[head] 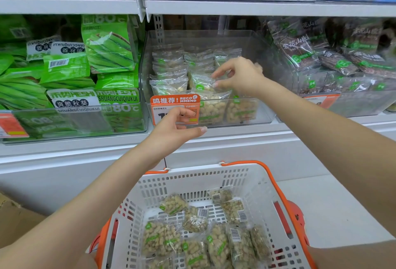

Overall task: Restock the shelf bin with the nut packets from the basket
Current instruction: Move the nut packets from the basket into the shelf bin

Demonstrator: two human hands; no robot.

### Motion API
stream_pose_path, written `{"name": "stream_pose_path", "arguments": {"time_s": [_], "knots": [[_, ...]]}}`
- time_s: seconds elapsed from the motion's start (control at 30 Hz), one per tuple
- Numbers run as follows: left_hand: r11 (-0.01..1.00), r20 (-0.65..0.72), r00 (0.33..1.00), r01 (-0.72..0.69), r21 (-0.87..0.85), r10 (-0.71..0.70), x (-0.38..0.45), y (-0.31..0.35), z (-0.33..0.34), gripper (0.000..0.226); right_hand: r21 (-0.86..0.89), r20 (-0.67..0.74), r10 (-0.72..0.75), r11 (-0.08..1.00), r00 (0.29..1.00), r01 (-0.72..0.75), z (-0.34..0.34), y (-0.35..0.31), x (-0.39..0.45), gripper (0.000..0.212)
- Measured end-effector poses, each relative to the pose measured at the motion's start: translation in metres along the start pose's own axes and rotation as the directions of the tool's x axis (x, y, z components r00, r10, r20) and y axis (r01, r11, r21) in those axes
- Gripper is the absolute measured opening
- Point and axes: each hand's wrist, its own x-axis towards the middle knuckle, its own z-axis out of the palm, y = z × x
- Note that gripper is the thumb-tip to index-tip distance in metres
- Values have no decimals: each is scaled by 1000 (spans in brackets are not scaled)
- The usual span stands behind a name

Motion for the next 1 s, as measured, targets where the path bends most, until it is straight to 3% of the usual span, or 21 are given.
{"name": "stream_pose_path", "arguments": {"time_s": [0.2,0.3,0.4,0.57,0.7,1.0], "knots": [[1000,-10,1000,-2,12,2,1,0,-2,41,-102,64,-41,994,997,47,13,-13,7,12],[1000,-6,1000,-9,13,9,0,2,-3,40,28,118,-122,992,985,120,3,-7,2,23],[1000,1,1000,-17,6,17,-3,4,-5,41,181,48,-261,952,964,248,-15,4,-15,30],[1000,-5,1000,1,15,-1,-6,2,-5,40,-49,122,-237,968,964,245,-12,14,-30,23],[1000,-15,1000,6,23,-6,-9,2,-3,40,-10,135,-258,965,957,262,-7,11,-30,13],[997,-16,1000,2,72,-1,-11,1,-10,40,-52,-18,-277,960,961,276,1,21,-25,7]]}}
